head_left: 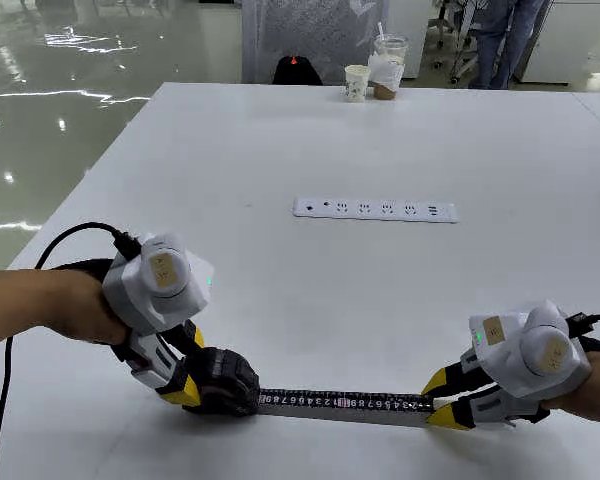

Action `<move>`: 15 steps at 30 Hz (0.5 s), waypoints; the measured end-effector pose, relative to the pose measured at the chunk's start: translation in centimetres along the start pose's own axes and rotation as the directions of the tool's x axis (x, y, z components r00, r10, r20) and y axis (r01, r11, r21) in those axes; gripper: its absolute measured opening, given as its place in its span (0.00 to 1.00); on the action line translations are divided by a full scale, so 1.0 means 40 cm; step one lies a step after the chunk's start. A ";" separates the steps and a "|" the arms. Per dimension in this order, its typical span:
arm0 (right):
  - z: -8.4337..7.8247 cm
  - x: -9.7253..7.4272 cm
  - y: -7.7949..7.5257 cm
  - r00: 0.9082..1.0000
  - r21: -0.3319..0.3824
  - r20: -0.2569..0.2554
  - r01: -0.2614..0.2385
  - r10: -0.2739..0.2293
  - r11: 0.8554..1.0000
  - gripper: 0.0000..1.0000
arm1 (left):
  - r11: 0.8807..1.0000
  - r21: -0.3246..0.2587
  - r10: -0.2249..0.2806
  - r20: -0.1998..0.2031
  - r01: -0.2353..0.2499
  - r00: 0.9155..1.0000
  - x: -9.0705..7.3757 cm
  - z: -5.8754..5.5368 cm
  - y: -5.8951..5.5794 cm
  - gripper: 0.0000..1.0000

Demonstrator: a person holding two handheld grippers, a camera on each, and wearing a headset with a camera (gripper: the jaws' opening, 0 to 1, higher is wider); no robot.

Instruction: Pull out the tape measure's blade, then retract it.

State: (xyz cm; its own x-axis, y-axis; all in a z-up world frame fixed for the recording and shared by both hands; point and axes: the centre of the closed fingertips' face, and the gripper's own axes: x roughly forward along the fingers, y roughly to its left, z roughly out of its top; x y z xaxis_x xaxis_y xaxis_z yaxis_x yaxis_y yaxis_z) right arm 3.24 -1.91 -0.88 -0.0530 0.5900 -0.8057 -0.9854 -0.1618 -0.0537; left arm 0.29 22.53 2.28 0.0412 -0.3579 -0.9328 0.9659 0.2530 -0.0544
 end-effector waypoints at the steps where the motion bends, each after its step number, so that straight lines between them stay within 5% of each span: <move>1: -0.004 -0.003 0.000 1.000 0.002 -0.002 0.001 -0.001 1.000 0.09 | 1.000 0.000 0.000 0.000 0.000 1.000 0.000 0.000 0.000 0.24; 15: -0.053 -0.042 0.005 1.000 0.036 -0.029 0.011 -0.010 0.999 0.09 | 1.000 0.006 0.000 -0.007 0.000 1.000 0.001 0.001 0.000 0.25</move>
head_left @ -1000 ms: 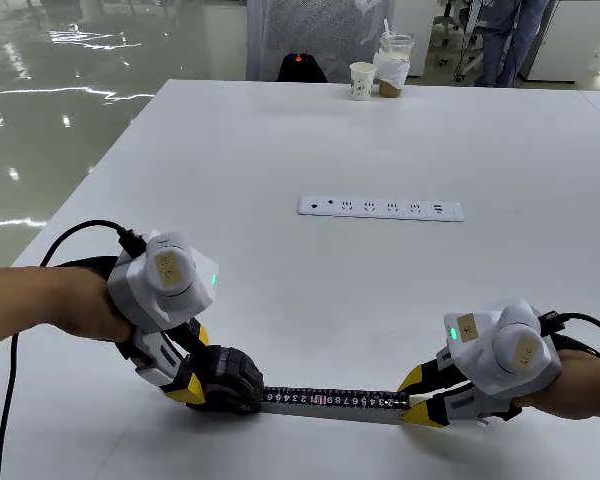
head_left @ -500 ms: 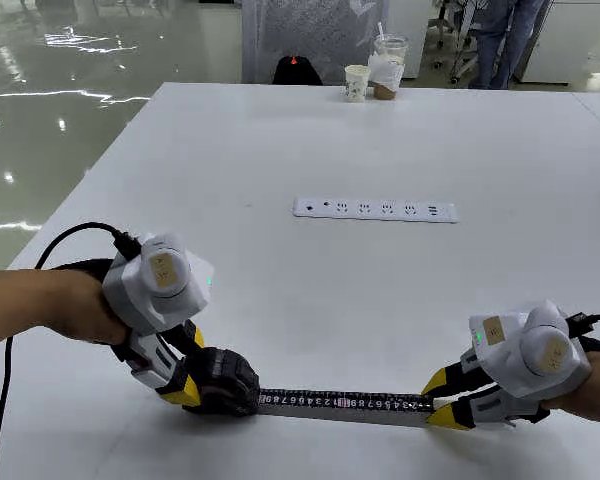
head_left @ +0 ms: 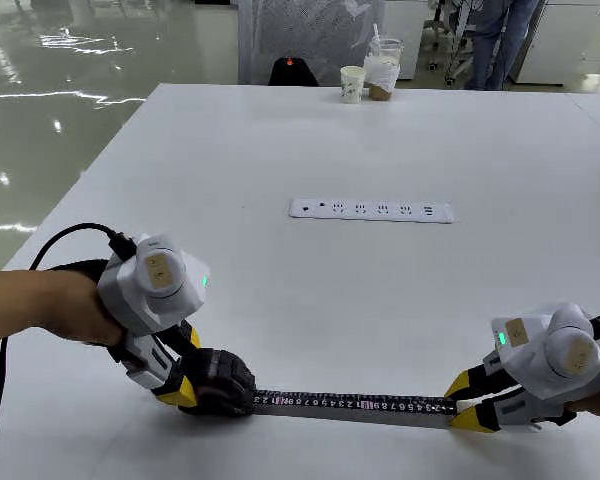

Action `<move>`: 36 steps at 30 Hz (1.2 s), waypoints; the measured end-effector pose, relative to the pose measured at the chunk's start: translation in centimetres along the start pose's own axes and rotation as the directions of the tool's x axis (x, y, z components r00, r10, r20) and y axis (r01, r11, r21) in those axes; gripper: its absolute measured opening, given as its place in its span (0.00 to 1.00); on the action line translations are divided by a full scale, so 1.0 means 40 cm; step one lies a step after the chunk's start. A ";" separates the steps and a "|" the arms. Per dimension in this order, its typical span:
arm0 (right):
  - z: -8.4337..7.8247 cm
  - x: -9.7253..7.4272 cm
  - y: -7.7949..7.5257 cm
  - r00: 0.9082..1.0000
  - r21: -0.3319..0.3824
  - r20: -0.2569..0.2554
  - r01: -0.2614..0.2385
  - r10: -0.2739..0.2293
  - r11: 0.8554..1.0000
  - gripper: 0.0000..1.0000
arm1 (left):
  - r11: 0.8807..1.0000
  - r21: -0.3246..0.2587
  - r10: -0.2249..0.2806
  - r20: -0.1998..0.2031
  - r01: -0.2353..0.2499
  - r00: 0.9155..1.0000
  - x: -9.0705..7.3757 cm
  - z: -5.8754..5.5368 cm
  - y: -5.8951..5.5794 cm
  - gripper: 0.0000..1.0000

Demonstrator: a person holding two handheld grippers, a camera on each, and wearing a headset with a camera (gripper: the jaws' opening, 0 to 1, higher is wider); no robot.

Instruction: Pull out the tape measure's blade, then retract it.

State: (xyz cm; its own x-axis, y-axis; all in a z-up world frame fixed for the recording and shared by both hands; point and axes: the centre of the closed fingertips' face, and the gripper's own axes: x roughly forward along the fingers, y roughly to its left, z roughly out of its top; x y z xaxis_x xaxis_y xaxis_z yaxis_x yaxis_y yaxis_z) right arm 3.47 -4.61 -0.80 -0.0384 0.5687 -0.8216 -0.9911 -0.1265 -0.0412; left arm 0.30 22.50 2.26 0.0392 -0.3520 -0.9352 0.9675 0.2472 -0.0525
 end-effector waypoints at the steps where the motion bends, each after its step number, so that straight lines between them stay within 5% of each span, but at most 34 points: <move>1: -0.001 0.000 0.000 1.000 -0.008 -0.008 0.000 0.000 1.000 0.10 | 1.000 0.000 -0.001 -0.001 0.001 1.000 0.000 0.000 0.000 0.25; 36: -0.011 0.013 -0.001 0.998 0.004 -0.059 -0.028 0.028 1.000 0.12 | 1.000 -0.011 0.008 0.012 -0.008 1.000 -0.003 0.003 -0.001 0.26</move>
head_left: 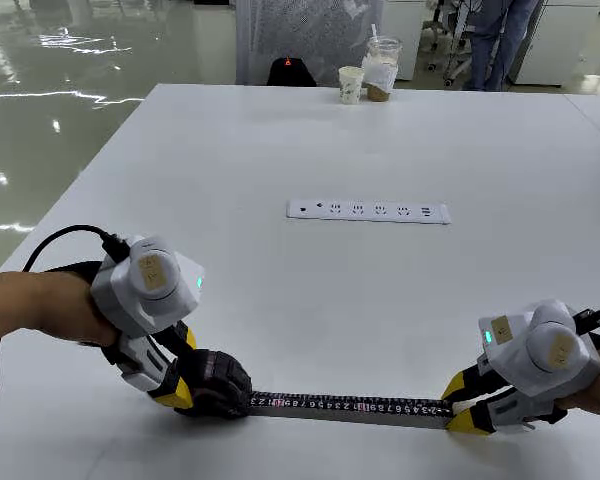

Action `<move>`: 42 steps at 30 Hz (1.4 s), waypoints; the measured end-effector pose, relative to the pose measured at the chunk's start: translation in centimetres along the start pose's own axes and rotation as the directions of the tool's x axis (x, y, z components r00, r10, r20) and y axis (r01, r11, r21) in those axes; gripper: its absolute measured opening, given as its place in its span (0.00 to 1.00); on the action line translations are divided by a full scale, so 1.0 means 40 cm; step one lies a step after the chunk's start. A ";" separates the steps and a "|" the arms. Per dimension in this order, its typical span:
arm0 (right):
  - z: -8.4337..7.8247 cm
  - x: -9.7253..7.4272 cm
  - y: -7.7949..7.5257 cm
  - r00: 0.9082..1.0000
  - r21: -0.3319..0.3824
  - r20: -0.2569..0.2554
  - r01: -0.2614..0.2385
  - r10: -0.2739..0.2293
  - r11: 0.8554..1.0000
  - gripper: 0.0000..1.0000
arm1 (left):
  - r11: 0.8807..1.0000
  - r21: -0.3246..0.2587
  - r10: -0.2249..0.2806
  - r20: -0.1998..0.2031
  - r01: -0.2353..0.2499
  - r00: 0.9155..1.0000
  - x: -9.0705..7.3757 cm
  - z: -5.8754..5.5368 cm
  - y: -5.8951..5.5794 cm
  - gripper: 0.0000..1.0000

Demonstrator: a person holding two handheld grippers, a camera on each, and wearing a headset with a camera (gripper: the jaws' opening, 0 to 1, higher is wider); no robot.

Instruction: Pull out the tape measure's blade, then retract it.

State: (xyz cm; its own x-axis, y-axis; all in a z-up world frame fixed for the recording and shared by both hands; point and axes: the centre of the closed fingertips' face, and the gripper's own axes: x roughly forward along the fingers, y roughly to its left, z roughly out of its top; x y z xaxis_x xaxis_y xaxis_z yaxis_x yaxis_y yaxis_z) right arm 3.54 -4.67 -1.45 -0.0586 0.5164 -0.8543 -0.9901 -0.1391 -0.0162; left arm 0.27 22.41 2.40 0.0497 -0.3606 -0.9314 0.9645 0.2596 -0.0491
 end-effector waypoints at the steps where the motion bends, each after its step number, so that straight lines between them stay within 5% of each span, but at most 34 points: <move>1: 0.000 0.000 0.000 1.000 0.002 0.000 0.000 0.000 1.000 0.12 | 1.000 0.004 0.001 -0.001 -0.001 1.000 0.000 0.000 0.000 0.26; 16: -0.007 -0.006 -0.006 1.000 0.006 -0.008 0.023 -0.023 1.000 0.16 | 1.000 -0.011 0.016 -0.019 -0.016 1.000 -0.007 -0.020 0.002 0.28; 23: -0.011 -0.017 0.006 0.999 0.036 0.004 0.031 -0.032 0.999 0.21 | 0.998 -0.054 0.011 -0.018 -0.012 1.000 -0.009 -0.034 -0.014 0.37; 42: -0.008 -0.049 0.035 0.992 0.147 0.064 0.094 -0.105 0.985 0.39 | 0.984 -0.162 0.083 0.066 -0.072 0.994 -0.030 -0.041 -0.047 0.58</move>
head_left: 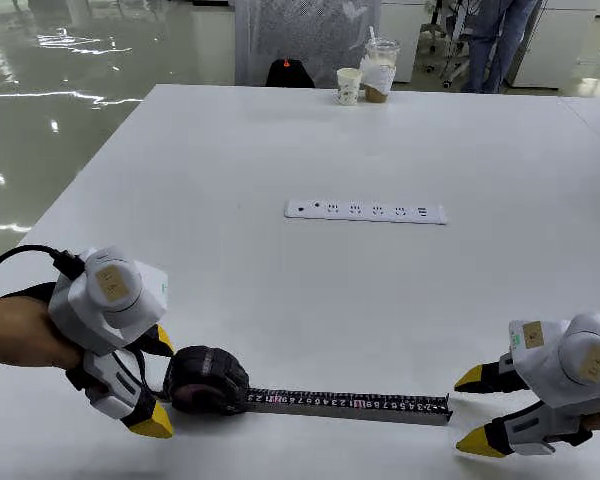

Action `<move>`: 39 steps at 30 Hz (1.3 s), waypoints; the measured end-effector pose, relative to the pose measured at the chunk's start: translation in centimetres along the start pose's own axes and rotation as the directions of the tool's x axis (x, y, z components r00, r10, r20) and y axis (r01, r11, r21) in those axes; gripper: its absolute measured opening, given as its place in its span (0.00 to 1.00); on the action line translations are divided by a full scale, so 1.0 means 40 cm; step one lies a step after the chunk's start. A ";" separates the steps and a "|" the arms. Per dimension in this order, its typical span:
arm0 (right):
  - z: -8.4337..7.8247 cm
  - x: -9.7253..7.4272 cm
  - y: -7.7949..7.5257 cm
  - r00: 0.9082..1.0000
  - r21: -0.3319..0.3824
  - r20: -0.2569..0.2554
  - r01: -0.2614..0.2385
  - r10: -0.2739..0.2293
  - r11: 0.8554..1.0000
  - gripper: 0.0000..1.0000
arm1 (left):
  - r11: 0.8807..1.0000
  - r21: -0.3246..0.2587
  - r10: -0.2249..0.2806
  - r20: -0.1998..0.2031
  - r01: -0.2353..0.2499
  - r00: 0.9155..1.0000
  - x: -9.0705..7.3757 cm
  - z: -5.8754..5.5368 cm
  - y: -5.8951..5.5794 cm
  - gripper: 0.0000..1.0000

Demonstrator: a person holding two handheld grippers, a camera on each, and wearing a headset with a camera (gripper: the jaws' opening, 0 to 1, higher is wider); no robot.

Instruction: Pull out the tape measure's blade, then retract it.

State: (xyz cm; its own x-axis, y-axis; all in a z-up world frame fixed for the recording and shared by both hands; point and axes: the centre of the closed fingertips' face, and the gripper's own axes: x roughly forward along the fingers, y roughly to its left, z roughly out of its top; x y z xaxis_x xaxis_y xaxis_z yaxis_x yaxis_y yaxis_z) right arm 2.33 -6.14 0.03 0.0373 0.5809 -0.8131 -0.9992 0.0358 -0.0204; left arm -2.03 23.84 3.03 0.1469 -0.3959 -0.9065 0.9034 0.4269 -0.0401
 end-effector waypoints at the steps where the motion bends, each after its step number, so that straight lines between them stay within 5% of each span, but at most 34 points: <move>1: 0.001 -0.001 0.001 1.000 0.010 0.006 0.009 -0.009 1.000 0.39 | 1.000 -0.009 0.008 0.011 -0.008 1.000 -0.002 0.002 0.000 0.59; 15: 0.004 -0.014 0.032 0.995 0.109 0.059 0.070 -0.077 0.992 0.54 | 0.993 -0.106 0.073 0.121 -0.060 0.990 -0.016 0.013 -0.036 0.72; 23: 0.016 -0.016 0.052 0.990 0.161 0.088 0.091 -0.106 0.983 0.59 | 0.979 -0.185 0.123 0.186 -0.088 0.975 -0.016 0.015 -0.046 0.76; 30: 0.034 -0.024 0.062 0.982 0.214 0.120 0.120 -0.148 0.969 0.65 | 0.960 -0.256 0.181 0.245 -0.116 0.952 -0.023 0.023 -0.056 0.78; 35: 0.046 -0.033 0.071 0.974 0.248 0.139 0.140 -0.178 0.959 0.67 | 0.934 -0.330 0.238 0.299 -0.135 0.924 -0.030 0.034 -0.061 0.79; 39: 0.060 -0.044 0.076 0.965 0.281 0.163 0.154 -0.206 0.947 0.70 | 0.924 -0.355 0.263 0.312 -0.145 0.913 -0.034 0.036 -0.076 0.80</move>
State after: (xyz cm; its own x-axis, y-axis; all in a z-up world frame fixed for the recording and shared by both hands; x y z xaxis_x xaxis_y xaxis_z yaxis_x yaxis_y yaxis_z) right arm -0.73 -5.09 2.81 0.2444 0.6858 -0.6855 -0.9358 0.3520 0.0186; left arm -4.40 21.89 5.01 0.4972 -0.5025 -0.7073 0.6702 0.7402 -0.0547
